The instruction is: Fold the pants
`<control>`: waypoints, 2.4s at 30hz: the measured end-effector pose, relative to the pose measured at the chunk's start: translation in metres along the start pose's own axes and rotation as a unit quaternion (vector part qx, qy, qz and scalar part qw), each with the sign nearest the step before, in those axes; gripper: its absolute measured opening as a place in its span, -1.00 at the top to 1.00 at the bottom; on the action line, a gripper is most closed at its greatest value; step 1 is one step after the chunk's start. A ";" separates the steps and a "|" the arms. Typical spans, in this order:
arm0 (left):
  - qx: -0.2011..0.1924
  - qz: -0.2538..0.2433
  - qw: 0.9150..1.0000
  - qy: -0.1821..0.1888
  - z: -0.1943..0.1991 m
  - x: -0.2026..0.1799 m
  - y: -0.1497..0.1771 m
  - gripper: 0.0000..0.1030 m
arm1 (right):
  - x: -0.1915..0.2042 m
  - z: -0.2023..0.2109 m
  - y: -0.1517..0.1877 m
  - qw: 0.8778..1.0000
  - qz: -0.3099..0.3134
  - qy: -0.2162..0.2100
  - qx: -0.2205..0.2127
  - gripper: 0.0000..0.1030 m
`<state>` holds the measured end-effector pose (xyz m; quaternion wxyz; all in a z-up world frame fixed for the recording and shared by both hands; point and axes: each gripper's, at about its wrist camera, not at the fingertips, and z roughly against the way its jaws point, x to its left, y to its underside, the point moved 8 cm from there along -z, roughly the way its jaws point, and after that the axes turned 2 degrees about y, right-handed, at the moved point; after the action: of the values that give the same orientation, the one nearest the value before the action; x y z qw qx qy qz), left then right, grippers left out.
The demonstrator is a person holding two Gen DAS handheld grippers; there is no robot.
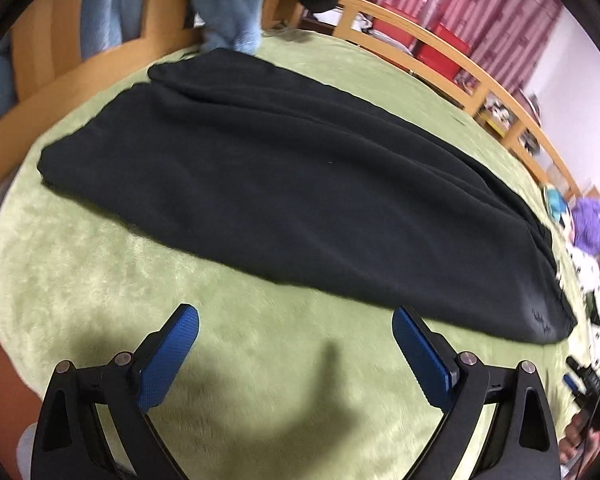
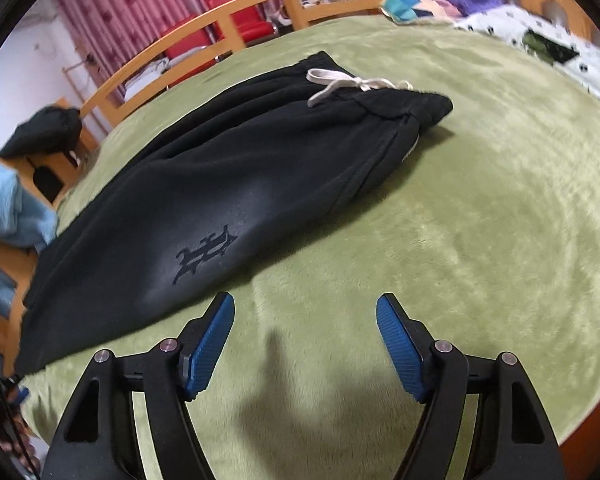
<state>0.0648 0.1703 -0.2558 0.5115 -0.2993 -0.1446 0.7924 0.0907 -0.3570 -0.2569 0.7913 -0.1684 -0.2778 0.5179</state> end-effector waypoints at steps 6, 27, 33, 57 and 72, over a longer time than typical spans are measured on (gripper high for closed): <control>-0.001 0.030 0.999 -0.022 -0.032 0.027 -0.021 -0.77 | -0.004 -0.028 -0.007 0.998 -0.050 -0.033 0.018 -0.43; -0.018 0.078 0.997 -0.018 -0.054 0.061 -0.084 0.76 | 0.032 -0.064 -0.063 0.998 -0.045 -0.027 -0.020 0.66; -0.076 0.057 0.995 0.023 0.001 0.038 -0.125 0.78 | 0.053 -0.012 -0.088 0.997 -0.007 -0.044 -0.057 0.71; -0.179 -0.009 0.984 -0.019 -0.106 -0.059 -0.343 0.78 | 0.181 -0.100 -0.302 0.985 0.091 -0.022 -0.143 0.72; -0.112 -0.071 0.991 -0.030 -0.100 -0.089 -0.272 -0.70 | 0.182 -0.140 -0.205 0.980 0.187 0.043 -0.054 -0.45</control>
<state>0.3501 0.2009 -0.1590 0.5255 -0.3195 -0.2685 0.7414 0.3815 -0.2710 -0.2055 0.6817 -0.2815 -0.2347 0.6332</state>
